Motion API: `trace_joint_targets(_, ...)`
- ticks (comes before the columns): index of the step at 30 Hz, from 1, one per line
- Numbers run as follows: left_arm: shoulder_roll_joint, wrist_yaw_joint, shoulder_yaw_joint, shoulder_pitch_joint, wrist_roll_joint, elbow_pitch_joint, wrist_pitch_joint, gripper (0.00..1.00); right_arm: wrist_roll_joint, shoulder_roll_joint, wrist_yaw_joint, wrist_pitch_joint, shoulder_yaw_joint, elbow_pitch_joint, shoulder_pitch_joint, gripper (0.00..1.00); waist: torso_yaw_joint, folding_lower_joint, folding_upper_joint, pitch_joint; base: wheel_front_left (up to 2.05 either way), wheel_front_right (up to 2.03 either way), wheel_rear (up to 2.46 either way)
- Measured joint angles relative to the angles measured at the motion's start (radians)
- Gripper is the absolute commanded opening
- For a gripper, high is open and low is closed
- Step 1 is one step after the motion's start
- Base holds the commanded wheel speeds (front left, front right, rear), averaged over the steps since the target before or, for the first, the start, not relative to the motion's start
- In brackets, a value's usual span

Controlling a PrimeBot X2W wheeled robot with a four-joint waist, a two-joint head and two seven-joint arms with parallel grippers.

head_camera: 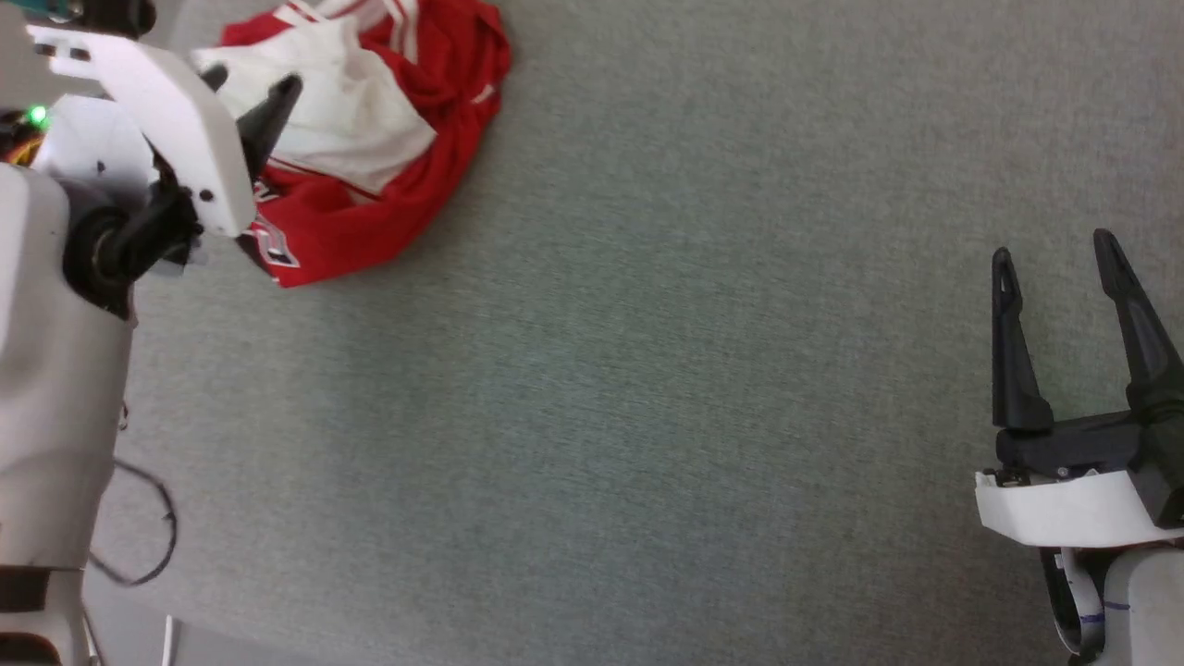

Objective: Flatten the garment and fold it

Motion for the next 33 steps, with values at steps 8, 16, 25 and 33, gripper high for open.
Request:
trace_joint_targets(8, 0.013, -0.001, -0.011, -0.023, -0.137, 0.131, 0.203, 1.00, -0.008, 0.001, 0.000, 0.010, -0.002, -0.044, -0.009, 1.00, -0.055, 0.0000, 0.0000, 0.077, 0.00, 0.00, 0.00)
trace_joint_targets(16, 0.038, -0.001, 0.002, -0.056, -0.173, 0.156, 0.192, 0.00, -0.007, 0.000, 0.000, 0.010, -0.006, -0.062, -0.010, 1.00, -0.091, -0.0003, 0.0000, 0.135, 0.00, 0.00, 0.00)
trace_joint_targets(25, 0.052, -0.001, -0.007, -0.070, -0.228, 0.175, 0.175, 0.00, -0.004, 0.000, 0.000, 0.010, -0.005, -0.048, -0.017, 1.00, -0.093, -0.0001, 0.0000, 0.128, 0.00, 0.00, 0.00)
trace_joint_targets(33, 0.078, -0.001, -0.027, -0.068, -0.236, 0.156, 0.128, 0.00, 0.036, 0.000, 0.000, 0.007, 0.009, 0.002, -0.025, 1.00, -0.095, -0.0001, 0.0000, 0.063, 0.00, 0.00, 0.00)
